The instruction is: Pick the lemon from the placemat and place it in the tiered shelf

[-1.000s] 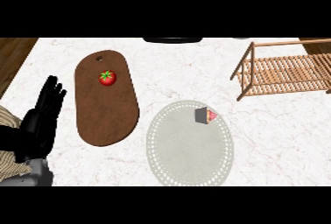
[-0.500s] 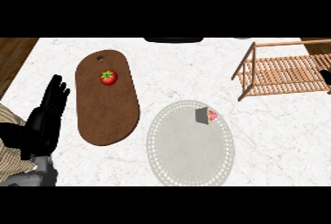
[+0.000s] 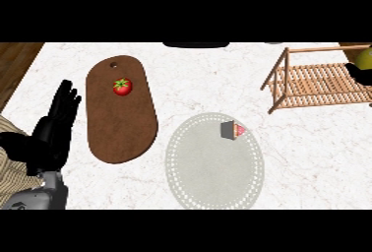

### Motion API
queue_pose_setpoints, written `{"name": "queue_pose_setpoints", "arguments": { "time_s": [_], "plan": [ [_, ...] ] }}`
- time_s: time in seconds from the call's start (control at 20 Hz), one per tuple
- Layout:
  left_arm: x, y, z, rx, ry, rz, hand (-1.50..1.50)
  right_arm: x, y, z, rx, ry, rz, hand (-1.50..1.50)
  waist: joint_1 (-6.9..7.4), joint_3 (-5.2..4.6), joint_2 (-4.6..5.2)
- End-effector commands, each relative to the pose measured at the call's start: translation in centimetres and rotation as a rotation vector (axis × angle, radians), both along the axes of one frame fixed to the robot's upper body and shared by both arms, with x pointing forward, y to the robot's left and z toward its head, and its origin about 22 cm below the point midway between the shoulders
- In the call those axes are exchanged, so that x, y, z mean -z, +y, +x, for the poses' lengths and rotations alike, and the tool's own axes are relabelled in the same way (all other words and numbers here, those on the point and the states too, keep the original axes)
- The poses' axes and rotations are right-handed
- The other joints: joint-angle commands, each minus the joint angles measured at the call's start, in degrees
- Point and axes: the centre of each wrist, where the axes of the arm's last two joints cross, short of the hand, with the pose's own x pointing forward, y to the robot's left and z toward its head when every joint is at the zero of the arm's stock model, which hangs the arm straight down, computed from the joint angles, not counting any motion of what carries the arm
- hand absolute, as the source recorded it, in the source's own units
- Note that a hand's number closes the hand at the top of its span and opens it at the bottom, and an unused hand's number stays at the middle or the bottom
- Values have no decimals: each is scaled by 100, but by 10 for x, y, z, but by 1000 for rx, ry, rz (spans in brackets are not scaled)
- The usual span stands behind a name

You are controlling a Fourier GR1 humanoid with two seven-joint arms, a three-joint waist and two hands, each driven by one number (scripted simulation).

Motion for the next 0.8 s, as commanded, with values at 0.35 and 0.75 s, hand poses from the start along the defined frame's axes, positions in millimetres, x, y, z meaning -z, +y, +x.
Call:
{"name": "queue_pose_setpoints", "arguments": {
  "time_s": [0.35, 0.75],
  "plan": [
    [10, 3, -6, 2, 0, -9, 0, 38, -16, 17, -2, 58, 164, -150, 61, 3, 21],
    [-22, 11, -1, 26, -10, -4, 0, -6, -24, 28, -89, -53, 238, -150, 64, 4, 11]
  ]
}}
